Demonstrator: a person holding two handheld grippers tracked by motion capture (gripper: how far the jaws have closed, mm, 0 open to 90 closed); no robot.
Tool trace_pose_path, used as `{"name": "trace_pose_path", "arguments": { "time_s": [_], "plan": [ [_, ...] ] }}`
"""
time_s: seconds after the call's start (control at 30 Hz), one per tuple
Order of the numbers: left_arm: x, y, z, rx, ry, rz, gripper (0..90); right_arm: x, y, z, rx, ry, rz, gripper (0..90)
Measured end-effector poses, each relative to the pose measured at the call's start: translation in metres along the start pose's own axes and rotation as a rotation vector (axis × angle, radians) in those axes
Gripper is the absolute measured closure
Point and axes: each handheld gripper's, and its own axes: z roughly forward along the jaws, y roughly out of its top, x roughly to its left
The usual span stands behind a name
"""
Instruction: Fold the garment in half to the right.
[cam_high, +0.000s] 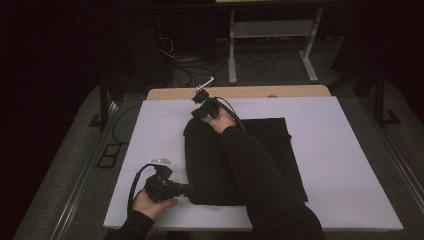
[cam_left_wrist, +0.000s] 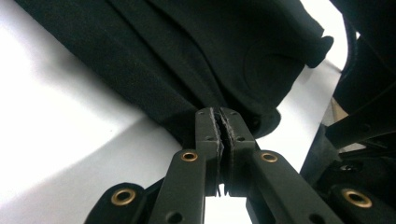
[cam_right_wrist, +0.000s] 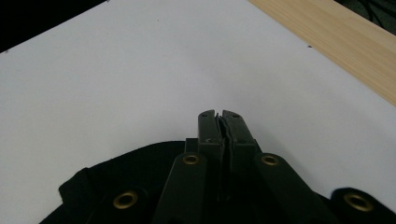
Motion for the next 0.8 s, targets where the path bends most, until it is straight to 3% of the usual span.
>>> {"name": "trace_pose_path", "arguments": {
  "time_s": [0.1,0.4,0.57,0.6,0.8],
  "plan": [
    [-0.001,0.002,-0.001,-0.024,-0.040,0.001,85.3,-0.002,-0.003,-0.007,-0.009,0.000,0.007,85.9],
    [-0.005,0.008,-0.003,-0.079,-0.084,-0.002,85.3,-0.005,-0.009,-0.032,-0.052,-0.015,0.019,85.7],
    [-0.013,0.013,-0.001,-0.090,-0.100,0.015,85.3,-0.009,-0.012,-0.046,-0.062,-0.015,0.030,85.3],
    [-0.013,0.014,-0.002,-0.078,-0.103,0.035,85.3,-0.010,-0.013,-0.049,-0.066,-0.019,0.034,85.4],
    [-0.020,0.019,0.000,-0.084,-0.117,0.047,85.3,-0.015,-0.016,-0.061,-0.085,-0.028,0.035,85.6]
  ]
}}
